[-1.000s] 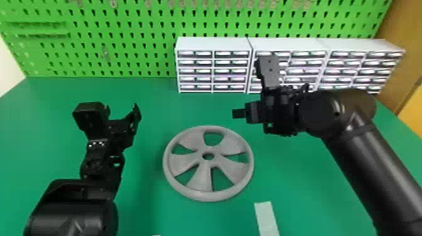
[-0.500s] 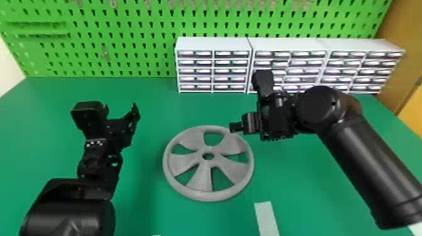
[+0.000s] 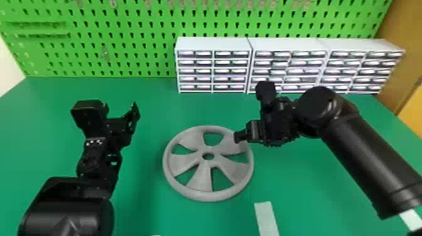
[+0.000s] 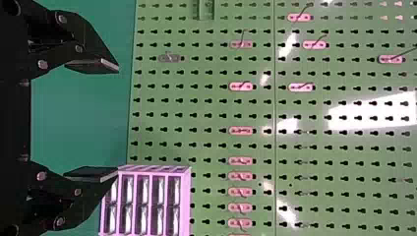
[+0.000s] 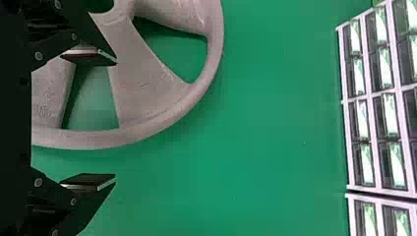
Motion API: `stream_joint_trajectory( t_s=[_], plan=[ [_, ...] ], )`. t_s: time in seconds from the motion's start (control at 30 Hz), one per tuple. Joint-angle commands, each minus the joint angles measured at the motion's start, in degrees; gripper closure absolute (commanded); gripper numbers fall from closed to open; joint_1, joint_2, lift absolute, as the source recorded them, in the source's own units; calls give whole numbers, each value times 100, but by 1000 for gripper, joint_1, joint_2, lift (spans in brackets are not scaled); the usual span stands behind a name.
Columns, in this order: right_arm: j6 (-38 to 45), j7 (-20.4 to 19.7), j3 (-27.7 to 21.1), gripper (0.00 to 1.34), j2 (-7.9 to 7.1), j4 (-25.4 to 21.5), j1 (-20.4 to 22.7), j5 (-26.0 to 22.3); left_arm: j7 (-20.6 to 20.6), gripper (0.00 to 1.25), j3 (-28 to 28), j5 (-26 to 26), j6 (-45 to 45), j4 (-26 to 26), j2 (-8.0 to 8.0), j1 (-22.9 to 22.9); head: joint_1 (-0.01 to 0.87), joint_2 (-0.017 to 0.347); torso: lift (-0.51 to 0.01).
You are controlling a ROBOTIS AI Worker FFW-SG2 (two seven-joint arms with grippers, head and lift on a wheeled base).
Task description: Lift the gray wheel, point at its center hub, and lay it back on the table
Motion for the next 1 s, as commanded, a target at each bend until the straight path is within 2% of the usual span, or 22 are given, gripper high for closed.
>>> stream_joint_trajectory(
  t_s=[0.0, 0.5, 0.7, 0.97],
  plan=[
    [41, 0, 79, 423, -37, 242, -138, -96, 9, 502, -25, 6, -1, 0, 14, -18, 692, 48, -96],
    [-91, 0, 263, 429, 16, 585, -209, -35, 9, 502, -69, 14, -1, -9, 23, -98, 692, 48, -96],
    [-205, 18, 474, 427, 51, 699, -270, 18, 9, 502, -78, 14, -1, -9, 23, -115, 692, 48, -96],
    [-407, 457, 764, 429, 104, 971, -323, 202, 9, 502, -95, 14, -1, -9, 23, -133, 692, 48, -96]
  ],
)
